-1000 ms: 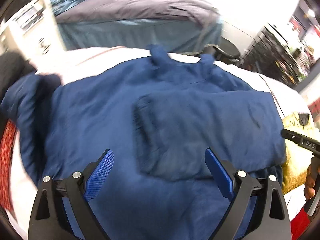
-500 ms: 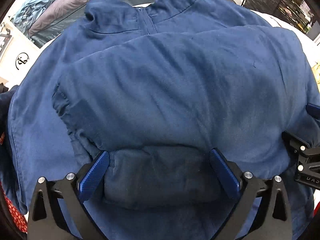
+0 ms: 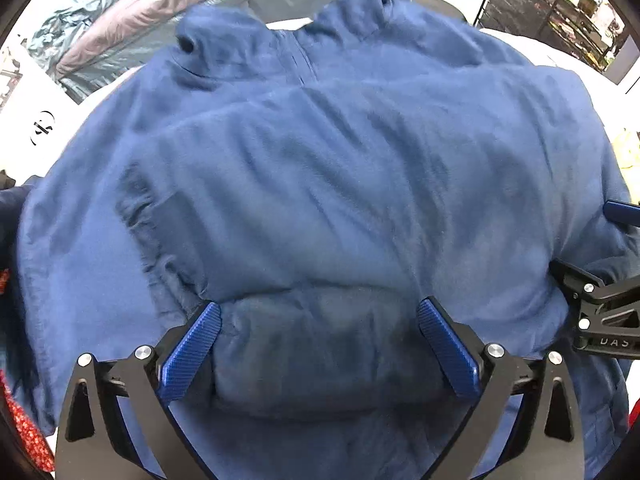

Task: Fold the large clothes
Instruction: 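Release the sleeve with the right gripper and smooth it flat, then grasp the other sleeve with the left gripper and fold it across the body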

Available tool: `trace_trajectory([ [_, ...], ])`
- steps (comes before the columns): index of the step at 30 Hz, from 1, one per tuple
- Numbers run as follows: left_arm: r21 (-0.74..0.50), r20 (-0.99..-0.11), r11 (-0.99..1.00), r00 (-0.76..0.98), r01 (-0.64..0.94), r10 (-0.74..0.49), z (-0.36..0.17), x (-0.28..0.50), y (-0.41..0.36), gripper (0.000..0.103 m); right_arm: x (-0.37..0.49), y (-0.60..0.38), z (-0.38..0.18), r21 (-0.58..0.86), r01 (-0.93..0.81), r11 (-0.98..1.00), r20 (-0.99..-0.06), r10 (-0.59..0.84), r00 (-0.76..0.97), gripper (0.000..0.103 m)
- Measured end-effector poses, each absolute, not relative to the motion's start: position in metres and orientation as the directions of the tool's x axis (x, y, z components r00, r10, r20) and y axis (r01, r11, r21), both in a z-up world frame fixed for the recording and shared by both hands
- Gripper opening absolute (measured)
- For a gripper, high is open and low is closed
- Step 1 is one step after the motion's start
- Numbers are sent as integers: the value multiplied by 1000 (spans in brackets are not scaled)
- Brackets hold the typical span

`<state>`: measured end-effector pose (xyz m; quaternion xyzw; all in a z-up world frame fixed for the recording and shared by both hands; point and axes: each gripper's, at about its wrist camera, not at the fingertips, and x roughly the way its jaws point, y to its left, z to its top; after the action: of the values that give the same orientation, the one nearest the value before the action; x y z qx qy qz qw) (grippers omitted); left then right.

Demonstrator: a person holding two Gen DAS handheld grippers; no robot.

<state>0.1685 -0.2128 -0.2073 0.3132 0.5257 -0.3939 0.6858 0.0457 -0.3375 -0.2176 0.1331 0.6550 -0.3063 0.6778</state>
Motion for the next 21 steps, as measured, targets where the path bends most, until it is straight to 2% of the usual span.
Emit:
trace_trajectory([
  [2, 28, -954, 503, 173, 864, -244, -187, 172, -205, 94, 45, -332, -203, -214, 604, 768, -968, -252, -23, 97],
  [6, 73, -900, 548, 291, 833, -323, -134, 205, -185, 94, 37, -322, -168, -113, 650, 752, -968, -230, 98, 97],
  [8, 102, -885, 572, 337, 814, -321, -119, 225, -176, 94, 35, -315, -157, -94, 648, 756, -967, -223, 120, 97],
  [11, 257, -849, 606, 475, 753, -230, -103, 272, -164, 94, 31, -303, -149, -75, 631, 773, -971, -201, 131, 97],
  [14, 458, -792, 607, 608, 649, -52, -98, 329, -149, 94, 26, -290, -141, -60, 618, 784, -970, -191, 149, 97],
  [18, 593, -761, 555, 632, 584, 147, -112, 387, -129, 98, 12, -286, -137, -39, 631, 775, -973, -173, 152, 97],
  [21, 625, -761, 514, 604, 587, 235, -128, 411, -115, 98, 4, -287, -139, -23, 650, 760, -979, -148, 139, 97],
])
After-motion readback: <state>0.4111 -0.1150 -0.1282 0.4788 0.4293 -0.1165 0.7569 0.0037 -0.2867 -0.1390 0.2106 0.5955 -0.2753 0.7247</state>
